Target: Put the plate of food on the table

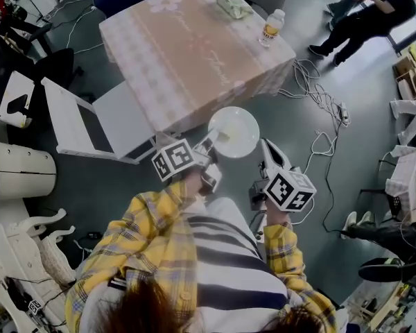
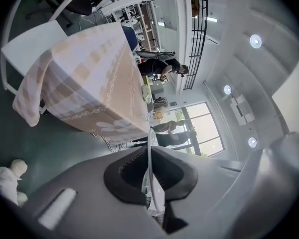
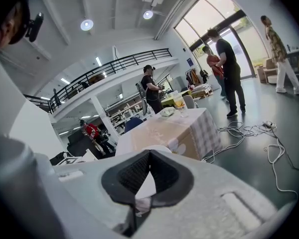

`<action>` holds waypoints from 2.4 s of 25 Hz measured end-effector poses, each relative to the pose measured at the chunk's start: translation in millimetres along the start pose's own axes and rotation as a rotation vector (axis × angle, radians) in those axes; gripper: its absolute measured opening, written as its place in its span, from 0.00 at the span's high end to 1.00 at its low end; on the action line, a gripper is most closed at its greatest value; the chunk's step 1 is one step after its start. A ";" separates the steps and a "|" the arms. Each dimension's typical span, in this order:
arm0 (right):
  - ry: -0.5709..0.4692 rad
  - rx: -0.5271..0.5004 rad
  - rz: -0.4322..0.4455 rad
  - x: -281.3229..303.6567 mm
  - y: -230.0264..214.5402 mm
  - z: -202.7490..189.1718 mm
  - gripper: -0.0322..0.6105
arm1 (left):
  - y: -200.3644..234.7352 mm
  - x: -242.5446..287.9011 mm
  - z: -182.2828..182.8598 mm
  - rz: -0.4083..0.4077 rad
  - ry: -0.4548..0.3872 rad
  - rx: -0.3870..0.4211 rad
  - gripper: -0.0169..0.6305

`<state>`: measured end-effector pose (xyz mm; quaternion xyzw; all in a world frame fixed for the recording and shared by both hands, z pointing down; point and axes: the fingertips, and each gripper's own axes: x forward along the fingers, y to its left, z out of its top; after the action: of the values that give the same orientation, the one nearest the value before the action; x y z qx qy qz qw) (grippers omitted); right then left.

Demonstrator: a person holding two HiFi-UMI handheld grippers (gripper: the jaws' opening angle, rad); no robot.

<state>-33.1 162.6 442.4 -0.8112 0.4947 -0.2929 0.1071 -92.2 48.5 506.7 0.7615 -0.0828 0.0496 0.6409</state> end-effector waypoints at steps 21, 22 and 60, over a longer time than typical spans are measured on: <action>0.094 -0.045 0.168 105.7 -61.4 71.3 0.96 | -0.7 103.0 37.4 0.055 -0.160 -0.061 0.96; 0.103 -0.057 0.184 112.1 -64.9 76.5 0.96 | -2.5 109.0 40.1 0.055 -0.182 -0.068 0.96; 0.280 -0.209 0.447 300.8 -73.1 162.2 0.96 | 7.7 217.7 192.0 0.072 -0.574 -0.181 0.96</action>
<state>217.2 -80.8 456.7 -0.6404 0.6987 -0.3185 0.0152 114.1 -155.4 520.5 0.6806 -0.2917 -0.1527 0.6545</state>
